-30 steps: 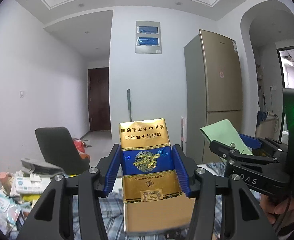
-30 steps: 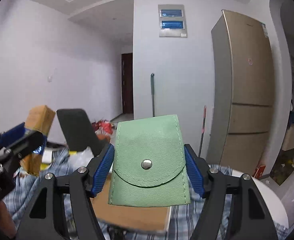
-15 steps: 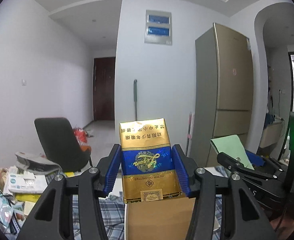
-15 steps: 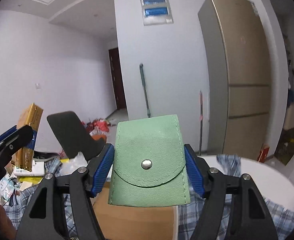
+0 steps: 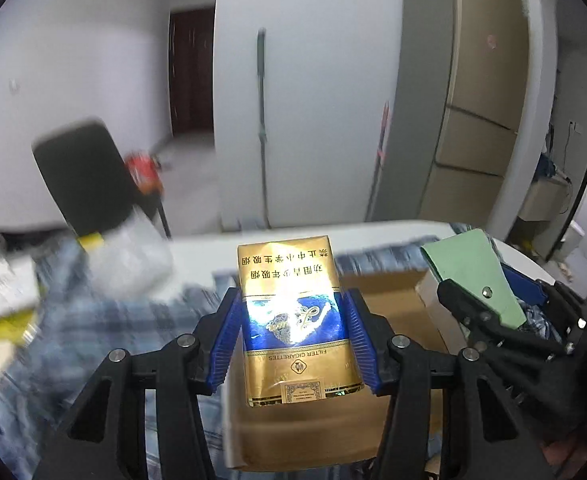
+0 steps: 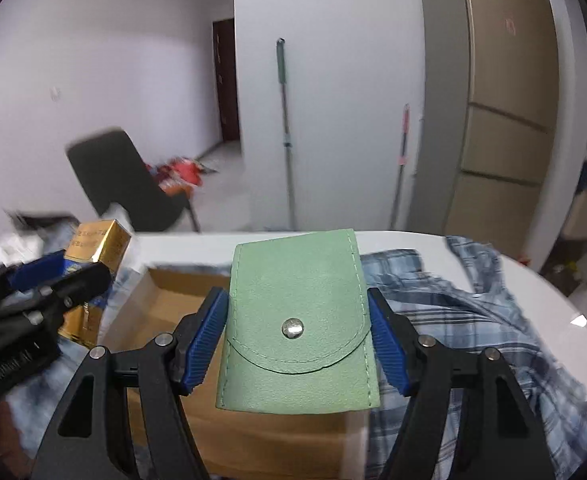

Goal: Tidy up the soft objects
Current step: 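Lower the gold pack into the box with the left gripper while the right gripper drops the pouch inside, then raise both grippers open away from the box, then grasp the beige perforated disc with the right gripper, then grasp the black Face tissue pack with the left gripper while the right holds the disc, then lower the Face pack into the box with the left gripper while the right sets the disc on the pouch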

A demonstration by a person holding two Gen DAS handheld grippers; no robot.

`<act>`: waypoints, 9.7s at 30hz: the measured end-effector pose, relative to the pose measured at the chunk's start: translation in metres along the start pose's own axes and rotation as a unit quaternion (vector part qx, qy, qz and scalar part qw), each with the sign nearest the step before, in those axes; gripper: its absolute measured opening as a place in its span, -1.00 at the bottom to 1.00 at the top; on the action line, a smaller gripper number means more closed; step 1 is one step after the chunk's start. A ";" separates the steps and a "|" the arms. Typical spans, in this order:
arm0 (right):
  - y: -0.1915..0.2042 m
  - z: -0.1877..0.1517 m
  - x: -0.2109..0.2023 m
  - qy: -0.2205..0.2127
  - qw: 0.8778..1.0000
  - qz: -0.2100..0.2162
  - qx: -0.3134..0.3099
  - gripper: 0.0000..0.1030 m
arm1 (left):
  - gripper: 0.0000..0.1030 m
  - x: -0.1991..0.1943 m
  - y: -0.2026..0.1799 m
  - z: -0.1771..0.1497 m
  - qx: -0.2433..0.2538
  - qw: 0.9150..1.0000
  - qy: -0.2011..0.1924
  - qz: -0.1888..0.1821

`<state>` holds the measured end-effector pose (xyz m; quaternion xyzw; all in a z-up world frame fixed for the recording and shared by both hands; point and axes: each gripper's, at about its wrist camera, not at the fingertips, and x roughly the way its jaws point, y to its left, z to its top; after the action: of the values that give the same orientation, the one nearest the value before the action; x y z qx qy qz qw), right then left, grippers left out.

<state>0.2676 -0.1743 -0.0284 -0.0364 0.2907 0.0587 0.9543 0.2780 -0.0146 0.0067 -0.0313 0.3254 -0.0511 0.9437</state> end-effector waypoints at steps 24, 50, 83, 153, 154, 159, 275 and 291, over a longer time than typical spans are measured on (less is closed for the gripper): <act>-0.007 -0.022 0.053 0.118 0.990 0.064 0.043 0.59 | 0.47 0.043 0.006 -0.028 0.018 0.997 0.063 0.026; -0.007 0.049 -0.112 -0.071 0.996 0.055 0.003 0.59 | 0.55 -0.167 -0.015 0.017 0.040 0.986 -0.163 0.013; -0.021 -0.063 -0.152 -0.088 0.994 0.063 0.008 0.99 | 1.00 -0.207 0.005 -0.126 0.032 0.986 -0.165 -0.010; -0.016 -0.092 -0.085 0.036 0.992 0.115 -0.029 0.50 | 0.45 -0.115 0.027 -0.133 0.024 0.999 -0.011 -0.020; -0.017 -0.091 -0.085 0.037 0.992 0.118 -0.027 0.50 | 0.44 -0.113 0.028 -0.131 0.029 0.999 -0.007 -0.022; -0.022 -0.093 -0.085 0.039 0.991 0.124 -0.020 0.50 | 0.28 -0.101 0.026 -0.125 0.082 0.995 0.014 -0.050; -0.016 0.000 0.012 0.050 0.995 0.086 0.033 0.50 | -0.05 -0.048 -0.028 0.001 0.005 0.998 -0.048 -0.040; -0.011 -0.030 0.058 0.144 0.985 0.093 0.031 0.59 | -0.05 -0.003 -0.018 -0.015 0.001 0.999 0.007 -0.032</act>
<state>0.3001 -0.1830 -0.0847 0.0124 0.4285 0.1326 0.8937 0.2650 -0.0327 -0.0018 -0.0404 0.3304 -0.0823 0.9394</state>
